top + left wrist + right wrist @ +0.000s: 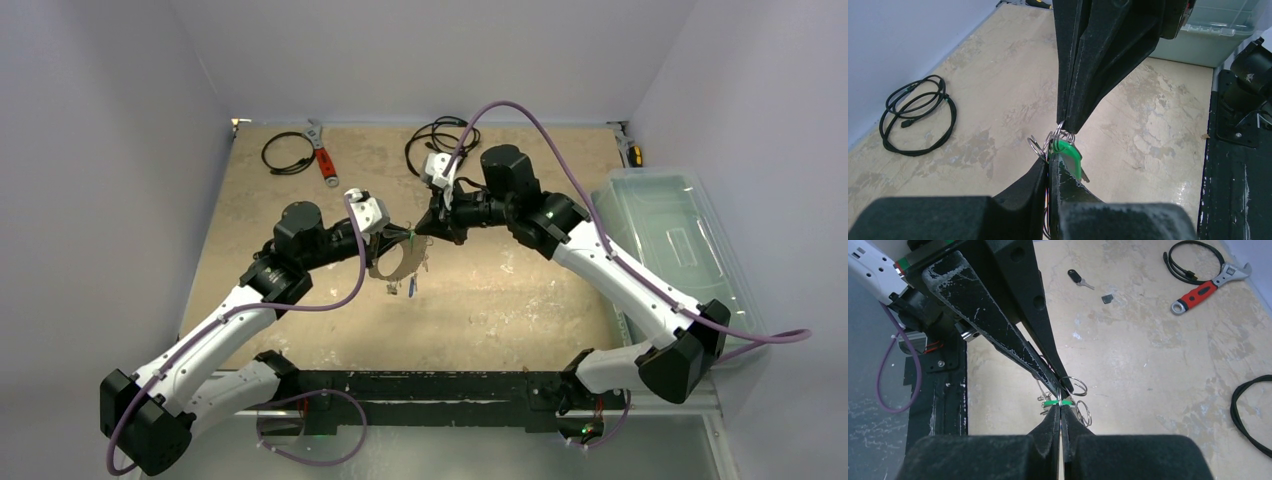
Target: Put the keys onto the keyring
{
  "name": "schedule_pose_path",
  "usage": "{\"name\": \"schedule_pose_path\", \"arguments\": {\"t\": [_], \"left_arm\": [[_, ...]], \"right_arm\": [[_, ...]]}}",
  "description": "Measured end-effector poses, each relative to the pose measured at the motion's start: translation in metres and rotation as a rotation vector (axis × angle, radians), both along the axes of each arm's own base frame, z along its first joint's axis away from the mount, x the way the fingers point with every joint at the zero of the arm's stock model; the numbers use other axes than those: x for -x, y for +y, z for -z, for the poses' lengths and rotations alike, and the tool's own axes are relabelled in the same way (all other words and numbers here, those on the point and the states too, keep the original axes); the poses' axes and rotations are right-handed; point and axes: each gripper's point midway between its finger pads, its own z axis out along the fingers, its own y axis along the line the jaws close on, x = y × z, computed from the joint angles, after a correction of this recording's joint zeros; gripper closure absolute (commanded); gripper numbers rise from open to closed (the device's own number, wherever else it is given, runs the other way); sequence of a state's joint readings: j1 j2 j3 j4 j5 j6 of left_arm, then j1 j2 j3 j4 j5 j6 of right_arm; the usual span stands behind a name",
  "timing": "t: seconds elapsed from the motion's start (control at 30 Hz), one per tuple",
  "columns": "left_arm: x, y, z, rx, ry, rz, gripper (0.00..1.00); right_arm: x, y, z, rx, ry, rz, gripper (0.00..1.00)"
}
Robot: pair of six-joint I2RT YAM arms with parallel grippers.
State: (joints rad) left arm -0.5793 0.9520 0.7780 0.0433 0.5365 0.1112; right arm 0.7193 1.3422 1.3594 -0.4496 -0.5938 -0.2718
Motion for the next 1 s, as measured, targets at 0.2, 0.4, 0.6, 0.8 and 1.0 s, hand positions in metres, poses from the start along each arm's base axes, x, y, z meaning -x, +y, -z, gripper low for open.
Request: {"name": "schedule_pose_path", "arguments": {"t": [0.2, 0.4, 0.6, 0.8, 1.0], "left_arm": [[0.000, 0.000, 0.000, 0.000, 0.001, 0.001, 1.00], [-0.001, -0.001, 0.003, -0.004, 0.008, 0.002, 1.00], [-0.001, -0.001, 0.004, -0.004, 0.016, 0.002, 1.00], [-0.001, -0.001, 0.004, -0.003, 0.016, 0.004, 1.00], [-0.001, -0.002, 0.006, -0.007, 0.024, 0.005, 1.00]], "right_arm": [[-0.003, 0.001, 0.005, 0.011, 0.007, 0.006, 1.00], [-0.003, 0.002, 0.004, 0.009, 0.005, 0.006, 1.00], [-0.006, 0.002, 0.002, 0.007, -0.004, 0.016, 1.00], [-0.010, 0.002, 0.003, 0.011, -0.010, 0.031, 1.00], [-0.015, 0.003, 0.007, 0.019, -0.010, 0.048, 1.00]]}}
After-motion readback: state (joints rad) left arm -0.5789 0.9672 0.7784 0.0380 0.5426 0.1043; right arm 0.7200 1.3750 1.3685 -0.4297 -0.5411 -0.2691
